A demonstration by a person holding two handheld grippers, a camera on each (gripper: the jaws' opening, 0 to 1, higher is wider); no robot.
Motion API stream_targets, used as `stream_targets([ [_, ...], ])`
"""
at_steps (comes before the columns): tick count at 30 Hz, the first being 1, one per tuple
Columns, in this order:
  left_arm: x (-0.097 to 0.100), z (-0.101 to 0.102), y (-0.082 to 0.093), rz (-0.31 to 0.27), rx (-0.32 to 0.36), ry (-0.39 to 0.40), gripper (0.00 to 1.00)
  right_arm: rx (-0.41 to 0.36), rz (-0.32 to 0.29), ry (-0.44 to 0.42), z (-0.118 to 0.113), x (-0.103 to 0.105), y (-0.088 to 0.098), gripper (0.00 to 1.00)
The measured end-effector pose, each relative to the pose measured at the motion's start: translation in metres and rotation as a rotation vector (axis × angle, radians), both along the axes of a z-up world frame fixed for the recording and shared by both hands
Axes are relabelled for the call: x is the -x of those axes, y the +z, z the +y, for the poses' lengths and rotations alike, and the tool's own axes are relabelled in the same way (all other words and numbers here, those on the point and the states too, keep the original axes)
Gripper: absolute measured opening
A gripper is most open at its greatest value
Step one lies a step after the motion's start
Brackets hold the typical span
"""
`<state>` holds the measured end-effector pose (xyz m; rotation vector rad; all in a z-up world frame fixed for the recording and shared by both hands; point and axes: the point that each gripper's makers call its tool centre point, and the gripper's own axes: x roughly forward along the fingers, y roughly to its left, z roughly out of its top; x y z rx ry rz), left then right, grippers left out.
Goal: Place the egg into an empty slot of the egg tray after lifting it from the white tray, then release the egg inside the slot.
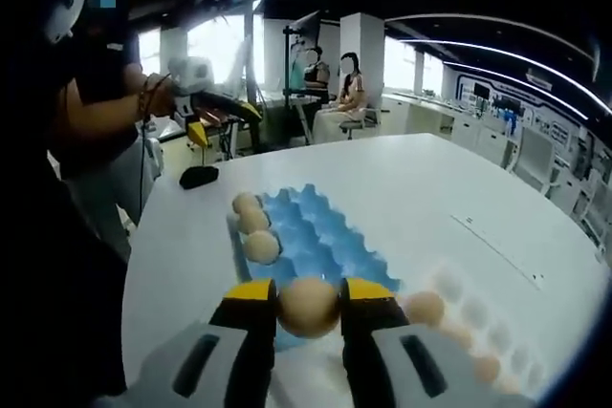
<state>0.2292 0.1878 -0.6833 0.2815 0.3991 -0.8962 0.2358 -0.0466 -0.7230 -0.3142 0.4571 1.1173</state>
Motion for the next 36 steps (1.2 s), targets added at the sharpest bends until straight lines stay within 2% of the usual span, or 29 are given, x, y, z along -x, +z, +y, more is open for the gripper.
stream_targets([
  [13,0.0,-0.001,-0.001,0.001,0.003,-0.003,0.74,0.014,0.014,0.066,0.028,0.004,-0.014,0.26],
  [24,0.0,-0.002,-0.002,0.003,0.004,-0.001,0.74,0.041,0.029,0.105,0.04,0.008,-0.028,0.26],
  [36,0.0,-0.001,-0.001,0.0,0.005,-0.004,0.74,0.053,0.035,0.129,0.05,0.008,-0.033,0.26],
])
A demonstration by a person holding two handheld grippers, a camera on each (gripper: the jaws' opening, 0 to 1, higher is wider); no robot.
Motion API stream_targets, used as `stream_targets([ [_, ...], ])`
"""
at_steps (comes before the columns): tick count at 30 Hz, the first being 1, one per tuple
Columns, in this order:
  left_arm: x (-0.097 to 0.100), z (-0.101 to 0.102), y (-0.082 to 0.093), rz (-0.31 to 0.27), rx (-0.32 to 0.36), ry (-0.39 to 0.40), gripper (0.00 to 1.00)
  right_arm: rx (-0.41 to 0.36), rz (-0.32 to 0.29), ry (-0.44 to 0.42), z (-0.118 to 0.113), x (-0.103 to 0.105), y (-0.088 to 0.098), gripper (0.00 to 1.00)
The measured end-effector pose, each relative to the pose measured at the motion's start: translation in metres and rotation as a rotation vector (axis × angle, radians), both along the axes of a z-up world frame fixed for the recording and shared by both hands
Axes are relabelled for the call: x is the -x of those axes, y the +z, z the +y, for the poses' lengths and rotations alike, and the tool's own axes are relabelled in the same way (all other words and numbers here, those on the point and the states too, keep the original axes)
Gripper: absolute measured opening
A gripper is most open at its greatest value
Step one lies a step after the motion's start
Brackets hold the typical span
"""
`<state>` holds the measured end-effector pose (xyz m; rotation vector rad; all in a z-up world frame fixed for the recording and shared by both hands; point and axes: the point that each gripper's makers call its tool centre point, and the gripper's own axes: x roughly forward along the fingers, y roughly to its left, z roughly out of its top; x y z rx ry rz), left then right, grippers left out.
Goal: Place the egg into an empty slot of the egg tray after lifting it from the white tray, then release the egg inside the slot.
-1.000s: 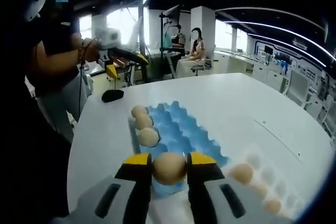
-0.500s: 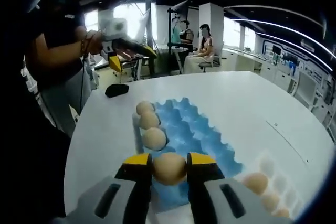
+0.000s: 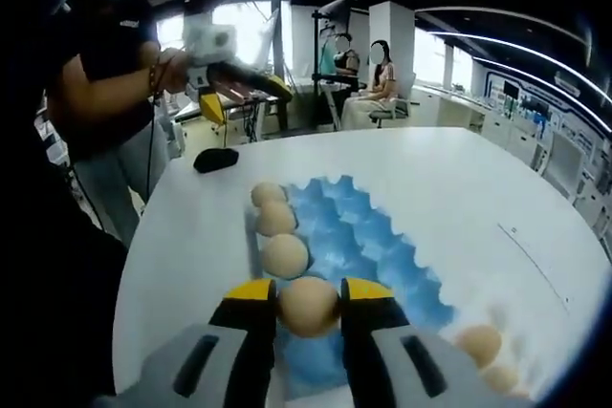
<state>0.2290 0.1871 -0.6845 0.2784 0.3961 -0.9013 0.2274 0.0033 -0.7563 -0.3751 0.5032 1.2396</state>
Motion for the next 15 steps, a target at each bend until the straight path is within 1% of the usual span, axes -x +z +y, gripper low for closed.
stream_targets([
  [15,-0.0007,-0.0002,0.001,0.0,0.0,-0.004,0.73,0.027,0.011,0.021,0.0064,-0.0023,-0.0102,0.26],
])
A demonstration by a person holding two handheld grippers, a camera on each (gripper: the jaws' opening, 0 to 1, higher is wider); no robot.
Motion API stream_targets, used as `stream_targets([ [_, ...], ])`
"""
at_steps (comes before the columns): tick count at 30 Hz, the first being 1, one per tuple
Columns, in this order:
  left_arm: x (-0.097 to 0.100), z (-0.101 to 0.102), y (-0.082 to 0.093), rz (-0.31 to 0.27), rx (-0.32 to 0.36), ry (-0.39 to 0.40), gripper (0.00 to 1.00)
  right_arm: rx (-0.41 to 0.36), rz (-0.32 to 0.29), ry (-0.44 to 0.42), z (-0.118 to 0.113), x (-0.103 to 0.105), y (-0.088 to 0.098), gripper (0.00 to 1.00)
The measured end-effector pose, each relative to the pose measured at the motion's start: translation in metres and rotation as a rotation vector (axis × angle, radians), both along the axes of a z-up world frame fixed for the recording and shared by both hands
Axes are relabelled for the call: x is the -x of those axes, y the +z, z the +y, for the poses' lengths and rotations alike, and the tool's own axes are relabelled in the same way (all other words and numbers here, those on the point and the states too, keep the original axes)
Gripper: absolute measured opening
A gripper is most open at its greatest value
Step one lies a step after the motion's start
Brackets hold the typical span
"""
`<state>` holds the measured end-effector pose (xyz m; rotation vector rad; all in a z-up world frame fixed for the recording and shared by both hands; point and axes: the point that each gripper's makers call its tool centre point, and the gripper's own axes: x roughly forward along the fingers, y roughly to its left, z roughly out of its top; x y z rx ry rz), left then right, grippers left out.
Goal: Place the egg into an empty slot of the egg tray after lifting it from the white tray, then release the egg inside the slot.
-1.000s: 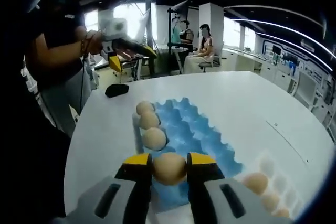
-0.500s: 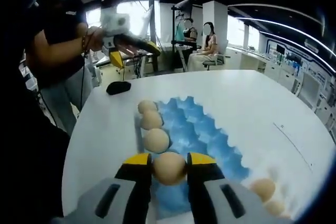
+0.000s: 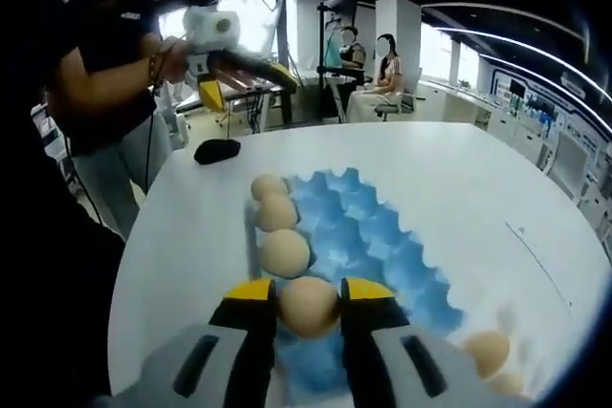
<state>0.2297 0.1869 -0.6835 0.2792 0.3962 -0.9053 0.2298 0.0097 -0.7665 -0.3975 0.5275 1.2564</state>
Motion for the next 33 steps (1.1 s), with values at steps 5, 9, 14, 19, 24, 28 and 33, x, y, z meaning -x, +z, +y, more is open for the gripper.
stream_targets([
  [5,-0.001,0.0,0.002,-0.005,0.003,-0.001,0.73,0.008,0.006,0.008,0.003,-0.001,-0.004,0.26],
  [9,-0.001,0.0,0.002,-0.008,0.003,-0.001,0.73,0.015,0.008,0.018,0.003,0.0,-0.006,0.26],
  [14,-0.001,0.0,0.003,-0.009,0.002,-0.005,0.73,0.016,0.014,0.015,0.004,-0.001,-0.008,0.26],
  [19,-0.002,0.0,0.004,-0.013,0.003,-0.002,0.73,0.027,0.023,0.029,0.004,0.001,-0.013,0.26],
  [24,-0.002,0.0,0.003,-0.009,0.001,-0.004,0.72,0.016,0.016,0.028,0.005,0.0,-0.013,0.26],
  [28,-0.002,0.0,0.003,-0.012,0.004,-0.003,0.72,0.009,0.023,0.025,0.005,0.001,-0.013,0.27],
  [33,-0.001,-0.001,0.003,-0.012,0.003,-0.009,0.72,-0.004,0.023,0.016,0.004,0.001,-0.013,0.27],
])
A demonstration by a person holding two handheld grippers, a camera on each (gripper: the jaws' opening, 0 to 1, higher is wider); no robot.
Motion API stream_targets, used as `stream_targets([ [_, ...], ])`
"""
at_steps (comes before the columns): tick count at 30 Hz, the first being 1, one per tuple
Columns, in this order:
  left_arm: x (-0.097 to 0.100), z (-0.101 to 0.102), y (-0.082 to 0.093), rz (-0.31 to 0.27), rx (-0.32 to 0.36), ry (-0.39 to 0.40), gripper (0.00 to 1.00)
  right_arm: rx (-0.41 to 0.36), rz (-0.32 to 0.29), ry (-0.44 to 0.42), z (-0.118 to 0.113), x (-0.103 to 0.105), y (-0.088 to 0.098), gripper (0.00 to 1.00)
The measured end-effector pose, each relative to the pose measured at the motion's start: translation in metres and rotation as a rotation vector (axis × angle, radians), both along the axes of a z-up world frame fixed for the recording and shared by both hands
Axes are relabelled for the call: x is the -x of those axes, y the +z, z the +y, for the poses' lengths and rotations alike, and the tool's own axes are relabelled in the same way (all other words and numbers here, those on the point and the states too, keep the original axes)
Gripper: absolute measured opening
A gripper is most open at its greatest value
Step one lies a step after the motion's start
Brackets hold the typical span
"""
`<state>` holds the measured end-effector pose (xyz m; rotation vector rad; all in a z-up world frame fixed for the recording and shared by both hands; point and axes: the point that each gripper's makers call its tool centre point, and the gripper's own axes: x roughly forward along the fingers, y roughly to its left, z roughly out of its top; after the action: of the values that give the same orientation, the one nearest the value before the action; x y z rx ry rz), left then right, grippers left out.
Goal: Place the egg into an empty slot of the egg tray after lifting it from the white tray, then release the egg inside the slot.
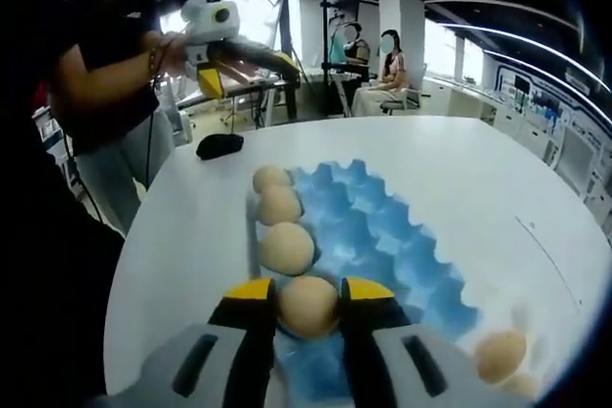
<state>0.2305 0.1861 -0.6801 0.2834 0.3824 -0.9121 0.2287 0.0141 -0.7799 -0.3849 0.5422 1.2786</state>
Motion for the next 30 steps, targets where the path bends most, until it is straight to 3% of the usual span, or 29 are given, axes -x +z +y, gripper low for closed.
stream_targets([
  [9,0.0,0.002,0.0,0.0,-0.001,0.006,0.72,-0.004,-0.008,0.009,0.0,0.001,0.001,0.27],
  [11,0.0,0.001,0.0,0.003,-0.001,0.008,0.72,0.0,-0.032,0.031,0.0,0.002,0.002,0.27],
  [12,0.0,0.002,-0.001,0.004,-0.004,0.007,0.72,0.011,-0.095,0.063,0.0,0.0,0.004,0.27],
  [18,0.0,0.001,0.001,0.001,-0.003,0.008,0.72,0.007,-0.06,0.033,-0.001,0.001,0.002,0.28],
  [24,0.001,0.001,0.001,0.0,-0.003,0.006,0.72,0.015,-0.071,0.038,-0.003,0.002,0.002,0.28],
  [30,0.001,0.003,-0.003,0.01,-0.02,0.014,0.76,-0.032,-0.111,0.031,-0.004,0.002,0.017,0.35],
])
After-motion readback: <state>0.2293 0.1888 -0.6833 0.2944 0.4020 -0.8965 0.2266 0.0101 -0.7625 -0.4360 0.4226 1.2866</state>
